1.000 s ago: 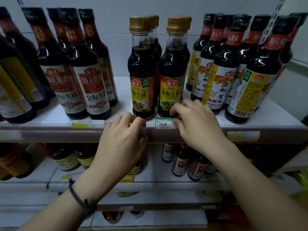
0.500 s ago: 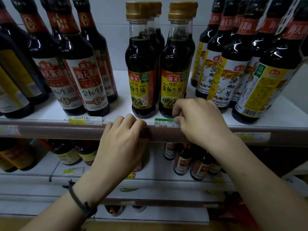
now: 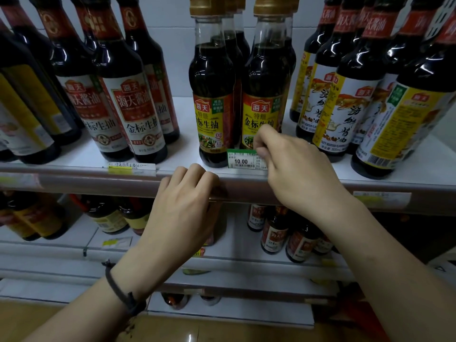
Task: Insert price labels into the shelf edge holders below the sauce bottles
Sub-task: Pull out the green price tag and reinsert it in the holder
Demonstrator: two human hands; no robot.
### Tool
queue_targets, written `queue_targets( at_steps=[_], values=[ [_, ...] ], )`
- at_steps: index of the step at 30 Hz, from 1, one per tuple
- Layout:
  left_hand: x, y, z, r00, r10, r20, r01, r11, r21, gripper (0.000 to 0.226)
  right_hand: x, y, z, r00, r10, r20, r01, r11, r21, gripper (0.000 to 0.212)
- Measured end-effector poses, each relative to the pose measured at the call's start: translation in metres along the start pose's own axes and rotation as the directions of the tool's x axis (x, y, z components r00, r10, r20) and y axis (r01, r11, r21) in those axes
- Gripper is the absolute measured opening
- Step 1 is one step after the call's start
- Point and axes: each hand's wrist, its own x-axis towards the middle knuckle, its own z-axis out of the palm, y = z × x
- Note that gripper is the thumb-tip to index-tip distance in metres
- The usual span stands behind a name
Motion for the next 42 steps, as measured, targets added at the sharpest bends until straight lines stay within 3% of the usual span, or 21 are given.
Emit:
queue_targets(
  at_steps=[4, 10, 15, 21, 27, 34, 42],
  values=[
    [-0.002, 0.002, -0.002, 1.000, -0.011, 0.022, 0.011, 1.000, -0.005, 0.026, -0.001, -0.001, -0.003, 0.999, -0.047, -0.014, 0.047, 0.999, 0.020, 0.019],
    [-0.004, 0.003, -0.004, 1.000, -0.024, 0.005, 0.024, 1.000, -0.001, 0.020, -0.003, 0.002, -0.001, 0.999, -0.031, 0.029, 0.028, 0.993, 0.112, 0.033],
    [-0.007, 0.003, -0.003, 0.999, -0.020, -0.034, 0.020, 1.000, -0.012, 0.020, -0.007, 0.002, 0.005, 0.999, -0.030, 0.025, 0.028, 0.998, 0.060, 0.022],
    [-0.009, 0.003, -0.003, 0.999, -0.019, -0.050, 0.017, 0.999, -0.044, 0.025, -0.010, 0.003, 0.011, 0.996, -0.074, -0.045, 0.081, 0.981, 0.178, 0.009],
    [-0.010, 0.003, -0.002, 0.997, -0.024, -0.076, 0.020, 0.998, -0.055, 0.020, -0.015, 0.001, 0.016, 0.994, -0.062, -0.092, 0.067, 0.996, 0.053, 0.008],
    [-0.009, 0.002, -0.001, 0.997, -0.022, -0.079, 0.016, 0.997, -0.073, 0.021, -0.020, -0.003, 0.031, 0.984, -0.107, -0.141, 0.112, 0.994, 0.022, 0.009],
    [-0.002, 0.002, 0.001, 0.997, -0.006, -0.082, 0.000, 0.998, -0.069, 0.025, -0.027, -0.003, 0.045, 0.980, -0.061, -0.190, 0.061, 0.998, -0.005, 0.010]
  ],
)
